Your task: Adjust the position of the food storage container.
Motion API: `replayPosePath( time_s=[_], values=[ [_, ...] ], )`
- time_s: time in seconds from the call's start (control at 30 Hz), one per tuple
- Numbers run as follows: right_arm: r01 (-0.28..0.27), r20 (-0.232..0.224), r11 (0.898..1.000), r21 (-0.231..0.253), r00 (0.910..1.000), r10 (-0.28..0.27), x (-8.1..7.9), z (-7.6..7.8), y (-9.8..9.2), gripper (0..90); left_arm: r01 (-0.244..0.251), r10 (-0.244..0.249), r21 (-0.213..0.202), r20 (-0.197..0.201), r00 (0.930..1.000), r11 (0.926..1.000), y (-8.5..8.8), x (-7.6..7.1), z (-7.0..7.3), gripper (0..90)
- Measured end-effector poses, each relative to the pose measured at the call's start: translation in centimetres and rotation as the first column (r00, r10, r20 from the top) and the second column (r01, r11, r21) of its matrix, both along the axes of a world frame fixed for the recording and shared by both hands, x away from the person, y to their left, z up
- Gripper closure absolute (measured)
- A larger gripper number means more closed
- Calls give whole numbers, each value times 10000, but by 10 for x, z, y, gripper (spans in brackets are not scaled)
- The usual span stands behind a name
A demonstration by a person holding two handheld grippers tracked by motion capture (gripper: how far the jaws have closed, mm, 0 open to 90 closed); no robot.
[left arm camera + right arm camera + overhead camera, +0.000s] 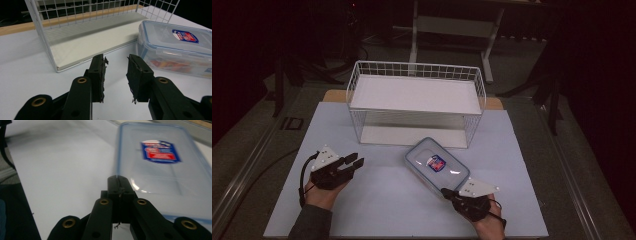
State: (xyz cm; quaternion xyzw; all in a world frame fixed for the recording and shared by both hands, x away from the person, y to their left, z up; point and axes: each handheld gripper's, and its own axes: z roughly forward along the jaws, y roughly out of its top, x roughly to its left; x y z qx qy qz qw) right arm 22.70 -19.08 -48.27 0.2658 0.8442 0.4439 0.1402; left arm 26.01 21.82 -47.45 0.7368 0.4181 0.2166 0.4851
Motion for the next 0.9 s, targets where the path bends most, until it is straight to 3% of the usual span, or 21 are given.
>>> replayPosePath(
  time_s=[0.2, 0.47, 0.67, 0.9],
  values=[
    [-249, 4, 9974, -683, 9997, 250, -2, -8, 16, 897, -59, 60, 26, -108, 9999, 10000, 1, 0, -2, 655],
    [-279, -4, 9949, -966, 9996, 280, -2, -9, 13, 898, -81, 82, 66, -132, 9999, 9999, 2, -1, -4, 647],
    [17, -95, 9952, -981, 10000, -26, -1, -9, 6, 898, -98, 99, 106, -112, 9999, 9999, 2, -2, -4, 645],
    [826, -369, 9925, -906, 9956, -862, 8, -8, -19, 897, -132, 133, 171, -91, 9999, 9998, 2, -2, -4, 643]
  ],
)
